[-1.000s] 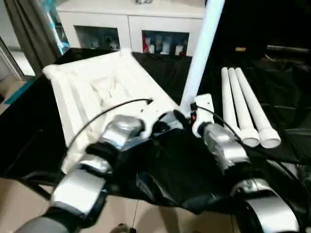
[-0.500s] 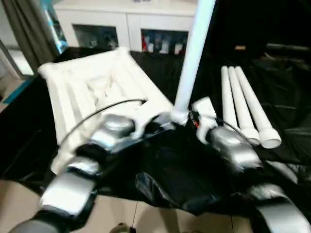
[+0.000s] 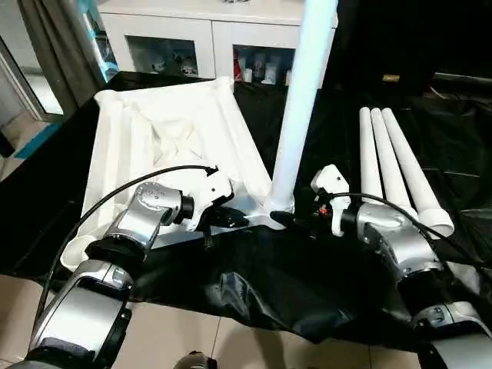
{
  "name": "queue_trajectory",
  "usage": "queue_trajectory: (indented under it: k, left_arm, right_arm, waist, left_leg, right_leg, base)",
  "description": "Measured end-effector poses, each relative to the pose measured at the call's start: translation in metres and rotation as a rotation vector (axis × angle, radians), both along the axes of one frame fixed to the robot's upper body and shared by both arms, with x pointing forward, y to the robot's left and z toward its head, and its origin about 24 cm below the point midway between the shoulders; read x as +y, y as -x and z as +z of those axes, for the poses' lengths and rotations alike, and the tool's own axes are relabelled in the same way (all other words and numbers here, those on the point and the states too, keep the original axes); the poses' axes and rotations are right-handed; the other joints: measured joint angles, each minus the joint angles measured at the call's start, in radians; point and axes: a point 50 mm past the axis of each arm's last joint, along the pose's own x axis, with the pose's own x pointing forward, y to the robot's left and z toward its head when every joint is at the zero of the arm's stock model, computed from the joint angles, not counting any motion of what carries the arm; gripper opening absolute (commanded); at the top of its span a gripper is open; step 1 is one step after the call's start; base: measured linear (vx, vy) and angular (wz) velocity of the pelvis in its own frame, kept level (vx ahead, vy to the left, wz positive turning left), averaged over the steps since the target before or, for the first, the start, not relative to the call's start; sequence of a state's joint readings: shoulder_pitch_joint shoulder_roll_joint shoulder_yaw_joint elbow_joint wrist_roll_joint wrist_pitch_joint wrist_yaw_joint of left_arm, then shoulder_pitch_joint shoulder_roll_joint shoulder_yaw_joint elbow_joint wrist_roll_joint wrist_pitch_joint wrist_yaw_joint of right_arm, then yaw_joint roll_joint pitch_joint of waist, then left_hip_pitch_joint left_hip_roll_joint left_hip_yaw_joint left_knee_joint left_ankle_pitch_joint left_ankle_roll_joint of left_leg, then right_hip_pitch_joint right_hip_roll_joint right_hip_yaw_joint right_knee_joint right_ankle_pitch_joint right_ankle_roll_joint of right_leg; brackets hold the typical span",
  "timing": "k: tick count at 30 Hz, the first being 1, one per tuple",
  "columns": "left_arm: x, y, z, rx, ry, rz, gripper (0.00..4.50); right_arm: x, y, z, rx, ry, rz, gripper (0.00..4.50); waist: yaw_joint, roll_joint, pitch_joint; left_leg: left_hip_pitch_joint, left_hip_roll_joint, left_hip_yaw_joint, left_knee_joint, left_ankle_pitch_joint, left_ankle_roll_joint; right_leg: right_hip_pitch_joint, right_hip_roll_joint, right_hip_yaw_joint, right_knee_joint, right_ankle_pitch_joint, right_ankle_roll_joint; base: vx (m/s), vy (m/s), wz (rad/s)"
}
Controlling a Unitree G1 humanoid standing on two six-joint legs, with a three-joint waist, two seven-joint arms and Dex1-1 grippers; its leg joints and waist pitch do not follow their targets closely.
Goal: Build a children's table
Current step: Rotate leg to tighten
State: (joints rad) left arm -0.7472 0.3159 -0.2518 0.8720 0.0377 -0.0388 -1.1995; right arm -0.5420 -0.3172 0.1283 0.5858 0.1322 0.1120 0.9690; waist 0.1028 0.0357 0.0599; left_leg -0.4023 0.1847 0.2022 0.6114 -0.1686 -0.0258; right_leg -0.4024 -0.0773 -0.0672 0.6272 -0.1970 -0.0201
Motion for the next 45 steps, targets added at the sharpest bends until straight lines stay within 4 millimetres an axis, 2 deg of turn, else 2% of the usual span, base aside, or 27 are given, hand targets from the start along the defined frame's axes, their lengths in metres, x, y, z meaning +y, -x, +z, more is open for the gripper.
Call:
queue_trajectory:
  k: [6,9,11,13,21,24,26,32,36,38,39,41,45]
  left_arm:
    - [0.0,0.002,0.0,0.003,-0.001,-0.022,0.0]
    - [0.0,0.002,0.0,0.002,-0.006,-0.025,0.0]
    - [0.0,0.002,0.0,-0.003,-0.009,-0.029,0.0]
    - [0.0,0.002,0.0,-0.004,-0.011,-0.03,0.0]
    - [0.0,0.002,-0.001,-0.004,-0.016,-0.028,0.0]
    - [-0.002,0.001,-0.003,-0.018,-0.024,0.0,0.0]
    - [-0.009,-0.005,-0.003,-0.035,-0.031,0.057,0.0]
    - [-0.042,-0.021,-0.004,-0.047,-0.029,0.276,0.0]
    - [-0.065,-0.027,-0.003,-0.058,-0.033,0.389,0.0]
    - [-0.069,-0.027,-0.002,-0.065,-0.028,0.406,0.0]
    - [-0.07,-0.027,-0.002,-0.067,-0.028,0.406,0.0]
    - [-0.07,-0.028,-0.001,-0.076,-0.029,0.402,0.0]
    - [-0.061,-0.029,0.001,-0.092,-0.03,0.386,0.0]
  right_arm:
    - [0.004,0.001,0.004,-0.007,-0.024,0.029,3.9]
    - [0.007,0.001,0.004,-0.007,-0.032,0.035,3.56]
    - [0.009,0.001,0.003,-0.006,-0.039,0.039,3.53]
    - [0.011,0.002,0.002,-0.005,-0.043,0.042,3.17]
    - [0.012,0.002,0.0,-0.002,-0.04,0.028,2.76]
    - [0.013,0.0,-0.005,0.005,-0.057,-0.035,2.75]
    - [0.015,-0.005,-0.01,0.001,-0.082,-0.141,2.74]
    - [0.026,-0.027,-0.014,0.002,-0.12,-0.527,2.73]
    - [0.038,-0.04,-0.01,0.023,-0.125,-0.71,2.73]
    - [0.04,-0.043,-0.008,0.012,-0.107,-0.729,2.73]
    - [0.04,-0.043,-0.007,0.005,-0.106,-0.729,3.08]
    - [0.04,-0.044,-0.007,-0.011,-0.115,-0.728,3.43]
    - [0.04,-0.043,-0.005,-0.029,-0.124,-0.651,3.52]
  waist:
    - [0.002,0.0,0.0]
    - [0.002,0.0,0.0]
    - [0.002,0.0,0.0]
    - [0.003,0.0,0.0]
    - [0.005,0.0,0.0]
    - [0.003,-0.001,0.0]
    - [-0.002,-0.002,-0.001]
    - [-0.024,-0.002,0.0]
    - [-0.03,-0.002,0.0]
    - [-0.033,-0.002,0.0]
    - [-0.033,-0.002,0.0]
    - [-0.032,-0.002,0.0]
    - [-0.036,-0.002,0.0]
  left_leg:
    - [0.0,0.0,0.0,0.0,0.0,0.0]
    - [0.0,0.0,0.0,0.0,0.0,0.0]
    - [0.0,0.0,0.0,0.0,0.0,0.0]
    - [0.0,0.0,0.0,0.0,0.0,0.0]
    - [0.0,0.0,0.0,-0.001,0.0,0.0]
    - [0.001,0.0,0.0,-0.001,0.0,0.0]
    - [0.002,0.0,0.0,-0.001,0.0,0.0]
    - [0.003,-0.002,0.0,-0.001,0.0,0.0]
    - [0.003,-0.002,0.0,-0.002,0.0,0.0]
    - [0.002,-0.003,0.0,-0.004,0.0,0.0]
    - [0.002,-0.003,0.0,-0.005,0.0,0.0]
    - [0.001,-0.003,0.0,-0.008,0.0,0.0]
    - [0.0,-0.003,0.0,-0.008,0.002,0.002]
  right_leg:
    - [0.0,0.0,0.0,0.0,0.0,0.001]
    - [0.0,0.0,0.0,0.0,0.0,0.001]
    - [0.0,0.0,0.0,0.0,0.0,0.0]
    - [0.0,0.0,0.0,0.0,0.0,0.0]
    - [0.0,0.0,0.0,0.0,0.0,0.001]
    - [0.0,0.0,0.0,0.0,0.0,0.0]
    - [0.001,0.0,0.0,0.0,0.0,-0.001]
    - [0.002,-0.001,0.001,-0.002,0.003,-0.002]
    - [0.002,-0.001,0.001,-0.003,0.005,-0.003]
    - [0.002,-0.001,0.001,-0.005,0.005,-0.003]
    - [0.002,-0.001,0.001,-0.006,0.004,-0.002]
    - [0.002,-0.001,0.0,-0.009,0.004,-0.002]
    - [0.001,-0.001,-0.001,-0.012,0.005,-0.002]
  base:
    - [0.0,0.0,0.0]
    - [0.0,0.0,0.0]
    - [0.0,0.0,0.0]
    - [0.0,0.0,0.0]
    - [0.0,0.0,0.0]
    - [0.0,0.0,0.0]
    - [0.0,0.0,0.0]
    - [0.0,0.0,0.0]
    - [0.0,0.0,0.0]
    - [0.0,0.0,0.0]
    - [0.0,0.0,0.0]
    - [0.0,0.0,0.0]
    - [0.0,0.0,0.0]
